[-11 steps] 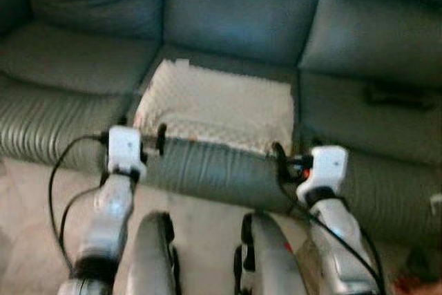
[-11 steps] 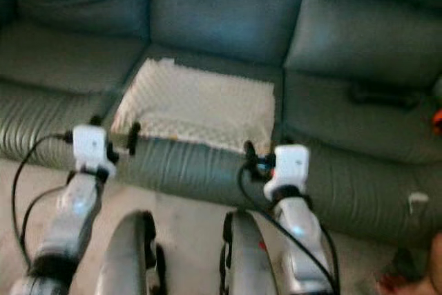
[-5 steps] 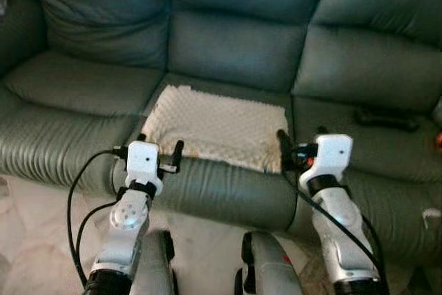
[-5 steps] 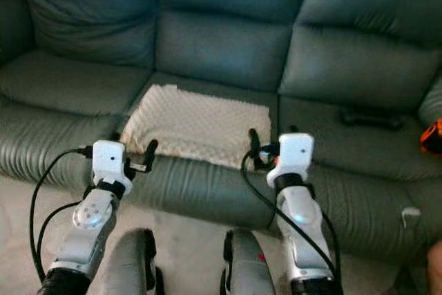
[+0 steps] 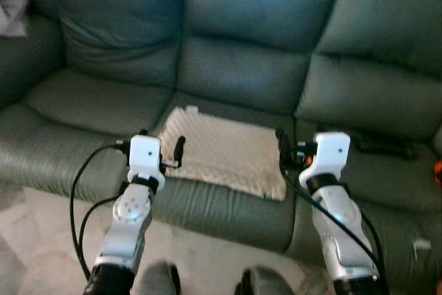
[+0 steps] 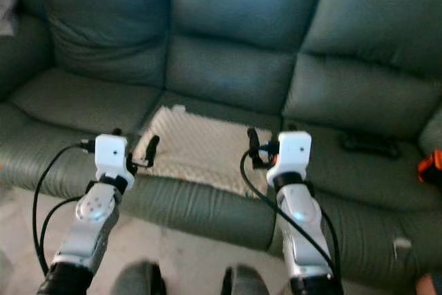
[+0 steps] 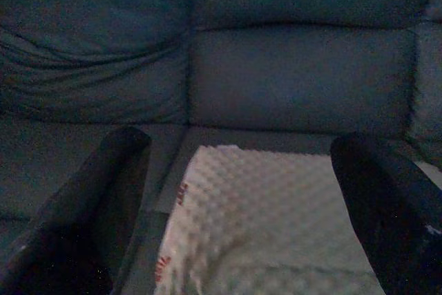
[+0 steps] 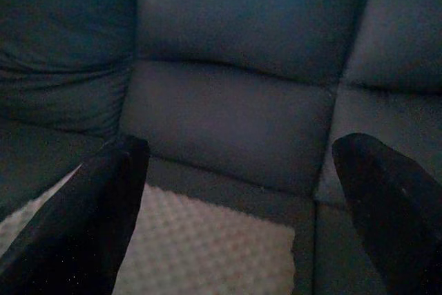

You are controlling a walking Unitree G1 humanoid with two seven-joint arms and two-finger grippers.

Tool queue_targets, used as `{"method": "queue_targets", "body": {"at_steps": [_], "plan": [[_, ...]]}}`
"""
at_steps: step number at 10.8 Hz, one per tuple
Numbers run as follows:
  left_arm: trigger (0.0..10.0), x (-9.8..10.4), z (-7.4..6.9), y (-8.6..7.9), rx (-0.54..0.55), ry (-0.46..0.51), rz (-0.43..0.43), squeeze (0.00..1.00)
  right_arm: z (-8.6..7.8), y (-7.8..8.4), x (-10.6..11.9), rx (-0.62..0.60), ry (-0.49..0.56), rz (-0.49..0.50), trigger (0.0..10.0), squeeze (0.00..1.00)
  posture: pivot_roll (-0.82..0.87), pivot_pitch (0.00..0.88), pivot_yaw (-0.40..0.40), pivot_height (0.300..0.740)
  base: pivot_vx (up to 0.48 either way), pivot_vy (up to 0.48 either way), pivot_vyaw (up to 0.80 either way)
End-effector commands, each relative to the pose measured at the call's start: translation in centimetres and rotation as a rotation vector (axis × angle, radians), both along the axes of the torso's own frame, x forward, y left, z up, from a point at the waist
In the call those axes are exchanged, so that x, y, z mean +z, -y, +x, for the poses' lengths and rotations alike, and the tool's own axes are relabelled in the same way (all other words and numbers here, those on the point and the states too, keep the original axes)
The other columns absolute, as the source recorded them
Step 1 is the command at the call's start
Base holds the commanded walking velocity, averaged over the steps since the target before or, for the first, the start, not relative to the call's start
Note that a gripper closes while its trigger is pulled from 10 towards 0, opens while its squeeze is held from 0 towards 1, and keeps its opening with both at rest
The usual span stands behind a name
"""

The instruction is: Move the pillow to the sofa

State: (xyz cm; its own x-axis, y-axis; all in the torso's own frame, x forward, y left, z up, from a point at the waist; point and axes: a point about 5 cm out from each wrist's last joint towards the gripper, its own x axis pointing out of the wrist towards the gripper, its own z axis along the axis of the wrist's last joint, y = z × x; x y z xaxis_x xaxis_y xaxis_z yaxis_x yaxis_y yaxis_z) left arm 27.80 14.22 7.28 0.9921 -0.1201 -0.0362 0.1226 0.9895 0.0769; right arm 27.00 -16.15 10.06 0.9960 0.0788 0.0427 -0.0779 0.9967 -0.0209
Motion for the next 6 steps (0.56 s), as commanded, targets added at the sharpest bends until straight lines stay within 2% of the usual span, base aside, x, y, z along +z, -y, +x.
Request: {"method": "queue_targets", "body": {"at_steps": [1, 3, 4, 6], "plan": [[10.0, 0.2, 0.2, -0.1, 0.006, -0.002, 0.007, 0.00, 0.0, 0.2, -0.5, 0.001, -0.023, -0.016, 10.0, 0.00, -0.06, 0.003, -0.040, 0.740, 0.000, 0.000, 0.00], [10.0, 0.5, 0.8, -0.2, 0.025, -0.004, -0.008, 0.00, 1.0, 0.2, -0.2, -0.012, -0.012, -0.041, 10.0, 0.00, -0.06, 0.014, -0.036, 0.740, 0.000, 0.000, 0.00], [10.0, 0.4, 0.9, -0.1, 0.027, -0.012, -0.017, 0.00, 1.4, -0.2, -0.1, 0.007, -0.020, -0.043, 10.0, 0.00, -0.06, 0.023, -0.033, 0.740, 0.000, 0.386, 0.00], [10.0, 0.4, 0.9, 0.0, 0.028, -0.016, -0.019, 0.00, 1.5, -0.7, 0.3, 0.049, 0.013, -0.065, 10.0, 0.00, -0.06, 0.029, -0.033, 0.740, 0.000, 0.480, 0.72]]}}
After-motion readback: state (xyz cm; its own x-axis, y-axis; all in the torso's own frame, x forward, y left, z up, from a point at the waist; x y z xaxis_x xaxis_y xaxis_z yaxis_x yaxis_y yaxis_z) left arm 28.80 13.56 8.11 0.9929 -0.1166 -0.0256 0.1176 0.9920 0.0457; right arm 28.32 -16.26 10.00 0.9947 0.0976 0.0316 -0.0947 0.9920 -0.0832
